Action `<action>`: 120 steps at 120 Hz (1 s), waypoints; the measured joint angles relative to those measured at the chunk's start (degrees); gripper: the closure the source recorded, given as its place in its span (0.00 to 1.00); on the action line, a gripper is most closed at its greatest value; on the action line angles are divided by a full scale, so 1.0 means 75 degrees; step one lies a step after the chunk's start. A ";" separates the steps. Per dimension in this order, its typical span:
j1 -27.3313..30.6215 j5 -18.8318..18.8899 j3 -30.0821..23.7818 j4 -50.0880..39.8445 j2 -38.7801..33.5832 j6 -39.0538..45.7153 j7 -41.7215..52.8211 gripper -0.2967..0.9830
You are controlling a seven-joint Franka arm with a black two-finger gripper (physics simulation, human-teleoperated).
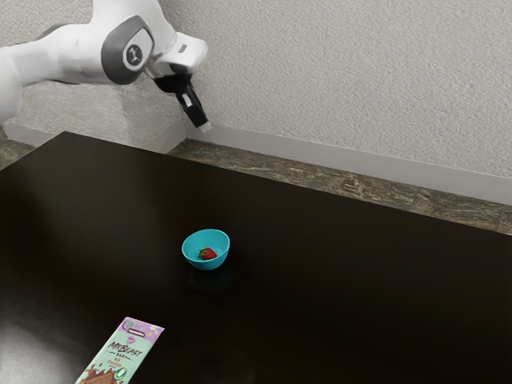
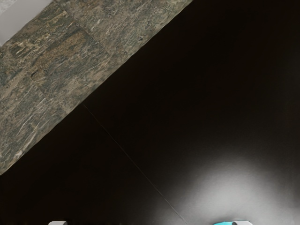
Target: Take strawberry from the bowl
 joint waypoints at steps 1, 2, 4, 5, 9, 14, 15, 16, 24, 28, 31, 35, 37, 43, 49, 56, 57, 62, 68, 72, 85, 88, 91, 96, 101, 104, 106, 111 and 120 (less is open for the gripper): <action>0.0001 -0.0017 0.0003 0.0066 -0.0021 -0.0118 -0.0064 0.41; 0.0003 -0.0034 0.0006 0.0122 -0.0039 -0.0232 -0.0127 0.40; 0.0004 -0.0075 0.0016 0.0205 -0.0062 -0.0444 -0.0251 0.39; 0.0004 -0.0096 0.0024 0.0244 -0.0062 -0.0544 -0.0312 0.38; 0.0020 -0.0171 0.0043 0.0352 -0.0062 -0.0907 -0.0549 0.36; 0.0037 -0.0255 0.0056 0.0400 -0.0059 -0.1290 -0.0829 0.34; 0.0038 -0.0270 0.0060 0.0401 -0.0056 -0.1358 -0.0883 0.33; 0.0039 -0.0283 0.0063 0.0402 -0.0053 -0.1422 -0.0936 0.33; 0.0044 -0.0241 0.0075 0.0443 0.0142 -0.1811 -0.1291 0.30; 0.0042 -0.0174 0.0083 0.0465 0.0434 -0.1856 -0.1378 0.29; 0.0047 -0.0136 0.0087 0.0644 0.0811 -0.1871 -0.1409 0.29; 0.0051 -0.0100 0.0085 0.1107 0.1392 -0.1901 -0.1434 0.28; 0.0049 -0.0082 0.0084 0.1296 0.1617 -0.1919 -0.1446 0.28; 0.0045 -0.0039 0.0095 0.1697 0.2116 -0.2035 -0.1479 0.27; 0.0056 0.0023 0.0131 0.2295 0.2704 -0.2297 -0.1502 0.26; 0.0201 0.0080 0.0096 0.2590 0.3155 -0.2515 -0.1460 0.25; 0.0221 0.0088 0.0082 0.2564 0.3185 -0.2512 -0.1442 0.25; 0.0281 0.0126 0.0022 0.2334 0.3266 -0.2452 -0.1342 0.25; 0.0311 0.0159 -0.0022 0.1850 0.3194 -0.2254 -0.1188 0.24; 0.0319 0.0176 -0.0040 0.1459 0.3107 -0.2052 -0.1072 0.24; 0.0329 0.0210 -0.0084 0.0410 0.2771 -0.1294 -0.0678 0.24; 0.0329 0.0215 -0.0097 0.0244 0.2730 -0.1123 -0.0590 0.24; 0.0330 0.0219 -0.0114 0.0092 0.2704 -0.0949 -0.0503 0.24; 0.0331 0.0224 -0.0173 -0.0085 0.2680 -0.0682 -0.0357 0.24; 0.0329 0.0227 -0.0230 -0.0225 0.2671 -0.0433 -0.0214 0.24; 0.0329 0.0229 -0.0253 -0.0312 0.2667 -0.0299 -0.0132 0.24; 0.0329 0.0233 -0.0263 -0.0362 0.2665 -0.0216 -0.0079 0.23; 0.0328 0.0266 -0.0280 -0.0467 0.2656 -0.0025 0.0048 0.23; 0.0325 0.0316 -0.0339 -0.0685 0.2592 0.0266 0.0253 0.23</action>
